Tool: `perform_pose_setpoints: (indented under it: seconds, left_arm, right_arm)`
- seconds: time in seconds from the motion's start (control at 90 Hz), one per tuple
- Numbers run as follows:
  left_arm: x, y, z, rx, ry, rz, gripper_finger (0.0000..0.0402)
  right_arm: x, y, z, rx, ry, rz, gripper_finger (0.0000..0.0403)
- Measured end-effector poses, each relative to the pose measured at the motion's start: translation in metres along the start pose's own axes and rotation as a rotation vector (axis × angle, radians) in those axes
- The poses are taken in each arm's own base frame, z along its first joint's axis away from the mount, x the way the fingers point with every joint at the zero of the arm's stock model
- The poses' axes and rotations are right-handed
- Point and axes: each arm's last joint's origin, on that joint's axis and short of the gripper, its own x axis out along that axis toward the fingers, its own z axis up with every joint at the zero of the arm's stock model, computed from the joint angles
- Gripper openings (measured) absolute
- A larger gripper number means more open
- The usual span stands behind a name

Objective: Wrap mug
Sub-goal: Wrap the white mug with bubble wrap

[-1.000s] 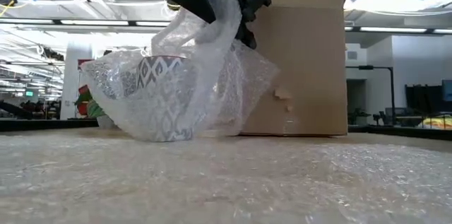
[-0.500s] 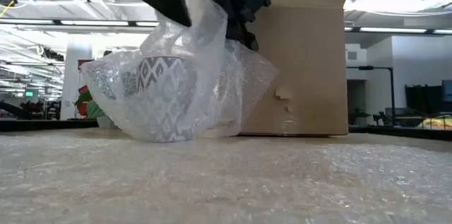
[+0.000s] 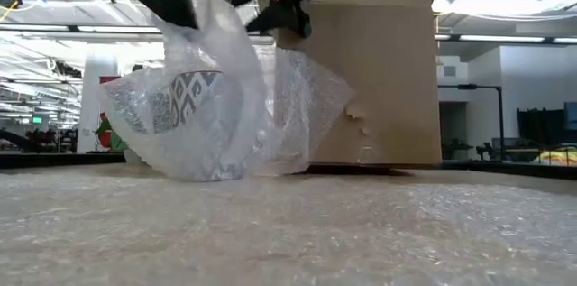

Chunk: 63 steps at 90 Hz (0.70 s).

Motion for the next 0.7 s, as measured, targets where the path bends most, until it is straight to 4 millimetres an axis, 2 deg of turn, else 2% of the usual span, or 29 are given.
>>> perform_pose_setpoints:
  seconds: [0.389,0.589,0.7]
  left_arm:
    - [0.003,-0.002,-0.004,-0.073,0.009,0.007,0.0]
    - [0.007,-0.005,-0.007,-0.076,0.009,0.008,0.0]
    - [0.008,-0.005,-0.008,-0.076,0.009,0.008,0.0]
  right_arm:
    - [-0.024,0.045,0.014,-0.234,0.052,0.307,0.0192]
    - [-0.04,0.067,0.01,-0.351,0.147,0.39,0.017]
    - [-0.046,0.073,-0.001,-0.374,0.263,0.392,0.0156]
